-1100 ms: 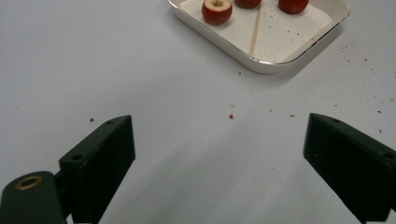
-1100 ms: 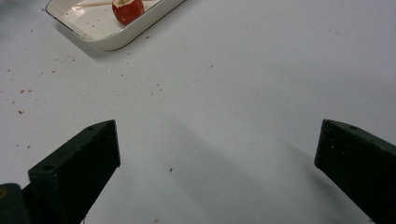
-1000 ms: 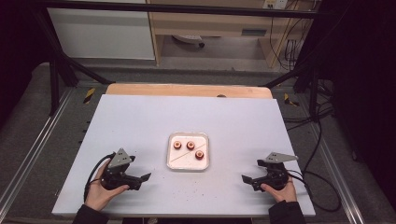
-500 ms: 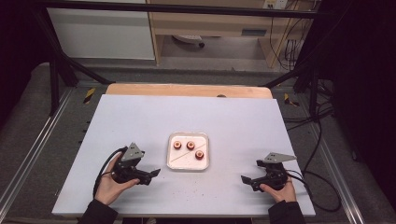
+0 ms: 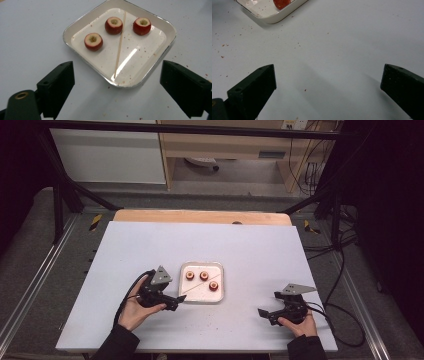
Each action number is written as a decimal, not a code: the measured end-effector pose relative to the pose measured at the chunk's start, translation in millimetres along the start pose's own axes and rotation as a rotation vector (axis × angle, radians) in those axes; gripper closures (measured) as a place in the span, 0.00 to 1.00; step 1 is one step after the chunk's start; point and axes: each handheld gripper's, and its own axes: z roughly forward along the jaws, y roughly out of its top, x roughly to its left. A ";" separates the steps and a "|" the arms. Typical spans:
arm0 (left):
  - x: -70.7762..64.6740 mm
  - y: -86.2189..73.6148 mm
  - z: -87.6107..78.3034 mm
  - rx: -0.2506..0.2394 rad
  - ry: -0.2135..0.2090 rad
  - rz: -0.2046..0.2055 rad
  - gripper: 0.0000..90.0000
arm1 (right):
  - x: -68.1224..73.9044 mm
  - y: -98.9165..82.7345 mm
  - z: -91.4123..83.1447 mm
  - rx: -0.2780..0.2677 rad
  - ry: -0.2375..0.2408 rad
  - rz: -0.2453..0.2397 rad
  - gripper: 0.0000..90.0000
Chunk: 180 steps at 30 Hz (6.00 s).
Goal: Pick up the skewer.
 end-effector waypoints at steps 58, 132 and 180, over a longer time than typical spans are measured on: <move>-10.1 17.1 48.4 0.033 -0.059 0.044 0.98 | 1.2 -1.1 1.6 0.018 0.002 -0.016 0.01; -87.0 51.5 37.3 0.094 -0.200 0.218 0.98 | 71.7 42.0 21.8 0.122 -0.132 -0.658 0.15; -109.3 72.4 59.8 0.160 -0.248 0.284 0.98 | 85.9 39.1 31.8 0.213 -0.132 -1.305 0.98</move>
